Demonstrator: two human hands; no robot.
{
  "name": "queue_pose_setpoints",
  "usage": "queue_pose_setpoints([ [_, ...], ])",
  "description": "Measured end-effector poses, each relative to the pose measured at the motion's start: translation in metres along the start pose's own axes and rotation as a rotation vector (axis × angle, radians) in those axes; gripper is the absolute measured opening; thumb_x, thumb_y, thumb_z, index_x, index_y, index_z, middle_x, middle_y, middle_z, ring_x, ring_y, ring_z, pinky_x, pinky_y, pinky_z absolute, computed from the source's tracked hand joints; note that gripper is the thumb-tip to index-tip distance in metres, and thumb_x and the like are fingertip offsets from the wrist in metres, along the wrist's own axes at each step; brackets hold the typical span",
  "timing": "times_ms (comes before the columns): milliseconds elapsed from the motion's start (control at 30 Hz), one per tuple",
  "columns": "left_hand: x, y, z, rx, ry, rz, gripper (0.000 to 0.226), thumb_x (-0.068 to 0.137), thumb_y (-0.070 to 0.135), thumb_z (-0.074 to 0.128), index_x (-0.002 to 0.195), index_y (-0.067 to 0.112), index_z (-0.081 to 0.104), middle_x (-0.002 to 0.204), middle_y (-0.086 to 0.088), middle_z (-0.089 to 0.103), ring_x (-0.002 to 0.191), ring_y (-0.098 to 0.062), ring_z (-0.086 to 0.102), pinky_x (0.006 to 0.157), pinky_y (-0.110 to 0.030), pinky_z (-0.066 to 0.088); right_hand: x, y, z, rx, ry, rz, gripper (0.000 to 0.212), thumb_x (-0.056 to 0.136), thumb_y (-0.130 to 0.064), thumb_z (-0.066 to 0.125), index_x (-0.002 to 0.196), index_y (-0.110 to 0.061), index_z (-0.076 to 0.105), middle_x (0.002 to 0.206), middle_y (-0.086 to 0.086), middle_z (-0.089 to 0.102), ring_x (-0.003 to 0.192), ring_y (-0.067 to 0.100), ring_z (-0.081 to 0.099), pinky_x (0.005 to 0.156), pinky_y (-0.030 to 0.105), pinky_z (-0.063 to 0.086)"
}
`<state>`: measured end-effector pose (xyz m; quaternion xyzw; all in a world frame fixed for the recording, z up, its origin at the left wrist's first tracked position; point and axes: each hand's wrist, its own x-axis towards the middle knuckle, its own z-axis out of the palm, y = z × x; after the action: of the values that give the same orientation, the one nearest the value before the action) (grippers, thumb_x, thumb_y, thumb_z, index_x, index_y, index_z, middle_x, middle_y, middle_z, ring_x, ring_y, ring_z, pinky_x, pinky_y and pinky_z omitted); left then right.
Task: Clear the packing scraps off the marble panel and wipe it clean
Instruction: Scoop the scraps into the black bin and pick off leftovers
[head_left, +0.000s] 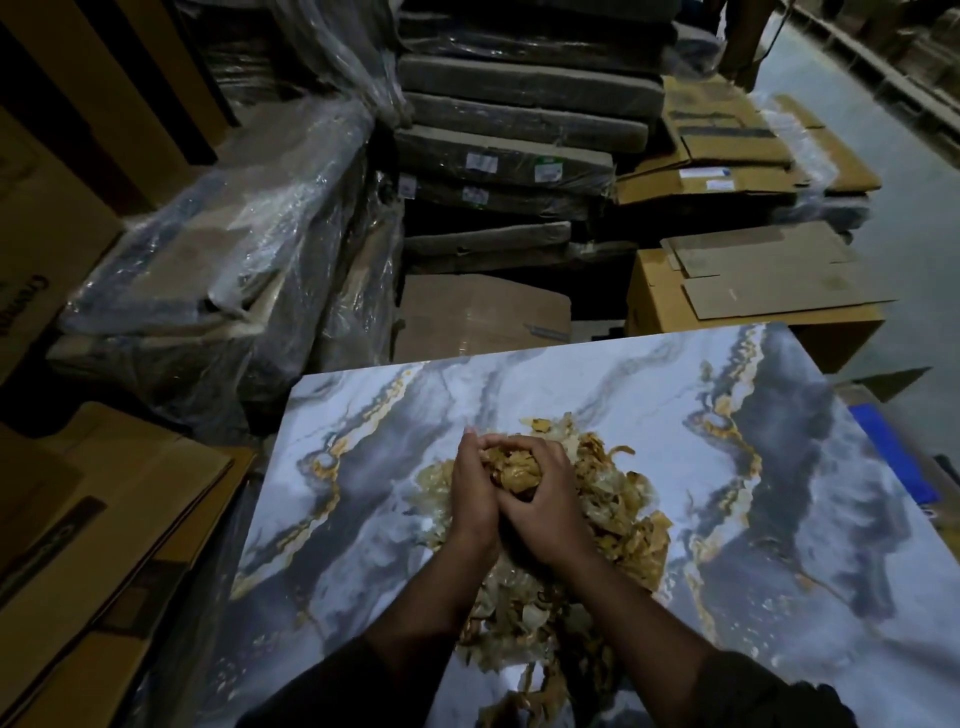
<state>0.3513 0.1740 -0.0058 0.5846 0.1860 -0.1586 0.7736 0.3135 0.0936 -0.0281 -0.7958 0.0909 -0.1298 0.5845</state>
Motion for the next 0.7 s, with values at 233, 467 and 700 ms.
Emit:
queue_pose_setpoints([
  [233, -0.023, 0.016, 0.010, -0.241, 0.058, -0.139, 0.057, 0.103, 0.056, 0.038, 0.117, 0.007, 0.063, 0.124, -0.026, 0.067, 0.112, -0.040, 0.068, 0.086, -0.045, 0.058, 0.002, -0.009, -0.003, 0.015, 0.032, 0.024, 0.046, 0.077, -0.029, 0.085, 0.118, -0.037, 0.066, 0.125, -0.016, 0.051, 0.118, -0.010, 0.049, 0.094, 0.005, 0.040],
  [467, -0.040, 0.023, 0.006, -0.307, -0.009, -0.124, 0.058, 0.106, 0.048, 0.031, 0.147, 0.009, 0.046, 0.146, -0.016, 0.054, 0.134, -0.029, 0.054, 0.113, -0.042, 0.043, 0.007, -0.029, -0.006, -0.036, 0.227, 0.048, 0.030, 0.068, -0.039, 0.077, 0.097, -0.033, 0.067, 0.102, -0.015, 0.066, 0.094, -0.001, 0.063, 0.080, 0.023, 0.054],
  [700, -0.053, 0.038, -0.006, -0.312, -0.087, 0.037, 0.045, 0.108, 0.033, 0.037, 0.144, 0.010, 0.046, 0.138, -0.013, 0.060, 0.131, -0.025, 0.057, 0.115, -0.039, 0.042, 0.019, -0.059, -0.016, 0.077, 0.435, 0.192, 0.023, 0.074, -0.024, 0.084, 0.084, -0.026, 0.063, 0.077, -0.012, 0.068, 0.072, 0.005, 0.065, 0.065, 0.024, 0.053],
])
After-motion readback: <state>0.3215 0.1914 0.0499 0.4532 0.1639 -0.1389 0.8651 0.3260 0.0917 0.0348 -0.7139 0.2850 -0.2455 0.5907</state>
